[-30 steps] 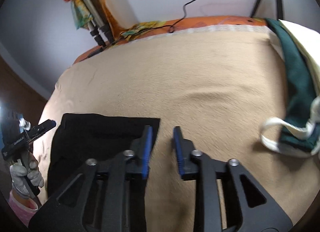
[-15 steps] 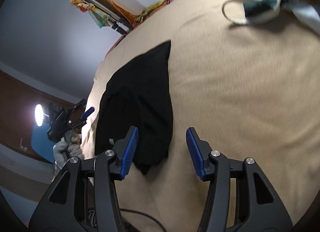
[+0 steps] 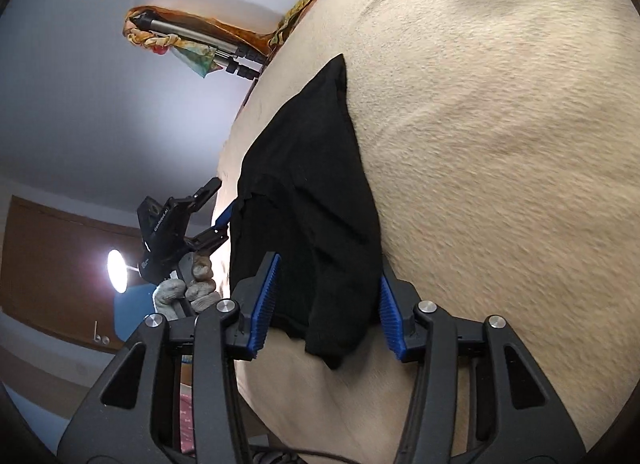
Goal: Fold small clothes
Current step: 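Grasp the folded bundle with right tool and lift it off the bed, then carry the bundle with right tool and lower it onto the white bag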
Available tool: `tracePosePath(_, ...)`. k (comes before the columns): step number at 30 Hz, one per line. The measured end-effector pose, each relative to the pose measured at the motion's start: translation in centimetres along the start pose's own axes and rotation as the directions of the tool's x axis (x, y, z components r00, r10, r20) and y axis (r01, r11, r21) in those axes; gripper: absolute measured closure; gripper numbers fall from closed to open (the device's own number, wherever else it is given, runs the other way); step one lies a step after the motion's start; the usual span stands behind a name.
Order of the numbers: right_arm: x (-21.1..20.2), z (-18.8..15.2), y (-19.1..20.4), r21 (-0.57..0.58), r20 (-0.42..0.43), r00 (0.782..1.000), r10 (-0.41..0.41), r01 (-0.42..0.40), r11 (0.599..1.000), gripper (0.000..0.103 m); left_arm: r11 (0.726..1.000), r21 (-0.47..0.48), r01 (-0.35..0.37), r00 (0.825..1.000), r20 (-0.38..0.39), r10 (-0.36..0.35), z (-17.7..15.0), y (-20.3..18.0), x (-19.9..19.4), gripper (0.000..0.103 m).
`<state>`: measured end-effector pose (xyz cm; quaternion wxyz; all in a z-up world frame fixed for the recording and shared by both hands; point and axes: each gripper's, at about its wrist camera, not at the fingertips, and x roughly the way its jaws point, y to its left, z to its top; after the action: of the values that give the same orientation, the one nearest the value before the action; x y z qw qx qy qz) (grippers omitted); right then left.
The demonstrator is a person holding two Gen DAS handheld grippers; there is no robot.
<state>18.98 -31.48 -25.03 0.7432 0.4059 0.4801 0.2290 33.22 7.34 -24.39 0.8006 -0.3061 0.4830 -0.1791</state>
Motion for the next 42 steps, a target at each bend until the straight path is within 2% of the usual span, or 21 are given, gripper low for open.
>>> tracePosePath(3, 1.2, 0.3, 0.4, 0.006, 0.000, 1.000, -0.010, 0.010, 1.000, 0.063, 0.999, 0.043, -0.007, 1.000, -0.020, 0.008, 0.0, -1.2, 1.0, 0.034)
tracePosePath(5, 1.9, 0.5, 0.2, 0.026, -0.001, 1.000, -0.023, 0.023, 0.999, 0.077, 0.994, 0.101, -0.045, 0.999, -0.014, 0.046, -0.1, -2.3, 1.6, 0.043)
tracePosePath(7, 2.2, 0.7, 0.0, 0.050, -0.011, 0.999, -0.035, 0.035, 0.998, 0.086, 0.983, 0.156, -0.093, 0.995, -0.024, 0.098, -0.3, -3.0, 2.4, 0.083)
tracePosePath(8, 2.4, 0.7, 0.0, 0.049, -0.016, 0.999, -0.049, 0.049, 0.998, 0.090, 0.977, 0.176, -0.118, 0.992, -0.018, 0.123, -0.5, -3.2, 2.5, 0.087)
tracePosePath(10, 2.6, 0.8, 0.7, 0.028, -0.020, 0.996, -0.090, 0.090, 0.996, 0.092, 0.956, 0.243, -0.165, 0.986, 0.019, 0.165, -0.9, -4.1, 2.3, 0.102)
tracePosePath(14, 2.4, 0.7, 3.3, -0.069, -0.011, 0.975, -0.223, 0.222, 0.973, 0.094, 0.920, 0.324, -0.221, 0.975, 0.102, 0.198, -1.6, -5.8, 0.7, 0.103)
tracePosePath(18, 1.7, 0.7, 6.4, -0.182, 0.023, 0.953, -0.301, 0.300, 0.936, 0.094, 0.907, 0.358, -0.223, 0.972, 0.154, 0.178, -1.9, -7.6, -1.2, 0.103)
tracePosePath(23, 0.4, 0.4, 9.6, -0.299, 0.073, 0.925, -0.372, 0.376, 0.877, 0.094, 0.905, 0.378, -0.194, 0.975, 0.175, 0.136, -2.3, -9.7, -3.0, 0.103)
tracePosePath(28, -1.4, 0.5, 10.8, -0.329, 0.115, 0.909, -0.401, 0.416, 0.848, 0.094, 0.895, 0.414, -0.166, 0.979, 0.181, 0.098, -2.9, -13.0, -3.7, 0.103)
tracePosePath(32, -4.6, 0.6, 10.7, -0.345, 0.155, 0.894, -0.421, 0.448, 0.825, 0.094, 0.884, 0.445, -0.144, 0.981, 0.183, 0.068, -3.3, -16.0, -3.4, 0.103)
tracePosePath(35, -7.0, 1.0, 10.5, -0.349, 0.184, 0.883, -0.431, 0.469, 0.812, 0.094, 0.871, 0.474, -0.128, 0.982, 0.181, 0.046, -3.6, -18.6, -2.6, 0.103)
tracePosePath(42, -12.2, 2.7, 9.3, -0.323, 0.264, 0.841, -0.472, 0.539, 0.778, 0.094, 0.842, 0.533, -0.088, 0.987, 0.162, 0.000, -4.1, -24.8, 0.6, 0.103)
